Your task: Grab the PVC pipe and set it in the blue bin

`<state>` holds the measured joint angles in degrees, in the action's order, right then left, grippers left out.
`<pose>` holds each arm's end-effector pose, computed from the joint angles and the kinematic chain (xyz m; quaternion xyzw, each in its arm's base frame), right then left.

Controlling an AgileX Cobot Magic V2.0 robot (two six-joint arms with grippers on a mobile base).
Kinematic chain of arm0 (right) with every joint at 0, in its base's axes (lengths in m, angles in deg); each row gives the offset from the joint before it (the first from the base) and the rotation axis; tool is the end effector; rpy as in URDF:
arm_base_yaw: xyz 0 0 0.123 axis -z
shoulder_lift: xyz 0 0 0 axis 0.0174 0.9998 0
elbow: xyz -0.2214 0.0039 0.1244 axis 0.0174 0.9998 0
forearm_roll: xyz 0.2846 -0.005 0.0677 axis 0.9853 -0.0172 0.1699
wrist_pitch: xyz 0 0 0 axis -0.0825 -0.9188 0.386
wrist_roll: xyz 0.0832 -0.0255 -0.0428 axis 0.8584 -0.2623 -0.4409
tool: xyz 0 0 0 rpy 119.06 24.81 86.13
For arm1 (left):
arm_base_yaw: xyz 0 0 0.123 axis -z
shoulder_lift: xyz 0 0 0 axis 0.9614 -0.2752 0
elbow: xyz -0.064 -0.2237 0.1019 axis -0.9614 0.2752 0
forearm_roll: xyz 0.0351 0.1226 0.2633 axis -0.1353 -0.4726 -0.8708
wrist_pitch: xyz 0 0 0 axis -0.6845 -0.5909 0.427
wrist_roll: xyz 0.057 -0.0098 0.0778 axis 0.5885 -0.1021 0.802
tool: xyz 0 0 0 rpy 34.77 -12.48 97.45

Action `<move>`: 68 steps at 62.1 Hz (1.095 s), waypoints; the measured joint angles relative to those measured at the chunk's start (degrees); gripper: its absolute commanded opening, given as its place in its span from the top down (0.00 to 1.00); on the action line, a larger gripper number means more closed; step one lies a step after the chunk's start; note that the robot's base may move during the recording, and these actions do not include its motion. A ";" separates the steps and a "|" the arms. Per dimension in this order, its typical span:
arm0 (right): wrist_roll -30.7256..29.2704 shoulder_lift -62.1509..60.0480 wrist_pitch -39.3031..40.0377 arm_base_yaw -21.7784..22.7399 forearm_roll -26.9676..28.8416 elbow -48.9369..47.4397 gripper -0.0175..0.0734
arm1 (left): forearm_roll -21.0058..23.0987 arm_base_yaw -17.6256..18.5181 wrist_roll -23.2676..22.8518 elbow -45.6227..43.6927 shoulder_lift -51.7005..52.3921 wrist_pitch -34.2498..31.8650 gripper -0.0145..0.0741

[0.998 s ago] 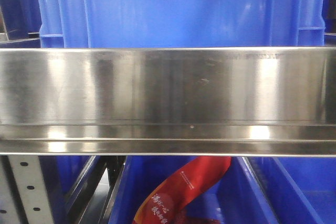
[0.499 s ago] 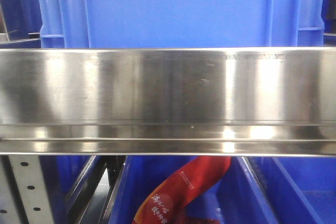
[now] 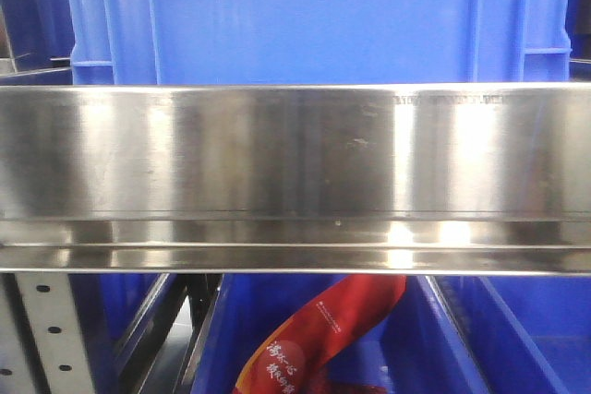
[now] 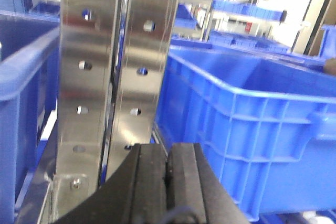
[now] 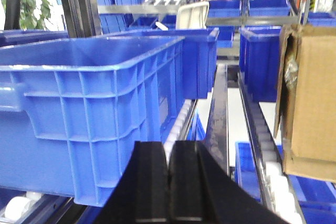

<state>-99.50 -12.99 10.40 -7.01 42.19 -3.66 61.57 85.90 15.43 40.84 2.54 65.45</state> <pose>0.1032 0.0262 0.3391 -0.0616 0.7103 0.1233 0.6902 0.1204 -0.0262 0.3419 0.0214 0.7072 -0.1303 0.6946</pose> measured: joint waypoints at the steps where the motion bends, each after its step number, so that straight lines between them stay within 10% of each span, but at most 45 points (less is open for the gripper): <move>1: 0.00 -0.12 0.00 0.00 0.00 0.00 0.98 | 0.00 0.00 0.00 0.00 0.07 0.00 0.96; 43: 0.00 -0.61 0.18 0.00 0.00 0.25 0.98 | 0.00 0.00 0.00 0.00 0.24 -0.11 0.96; 68: 0.00 -7.35 30.04 2.28 -12.24 18.96 0.98 | -0.12 0.00 0.00 0.00 0.34 -0.32 0.96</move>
<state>-99.50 -20.34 40.44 -4.73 29.96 15.30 61.45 85.90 15.43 40.84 2.88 65.13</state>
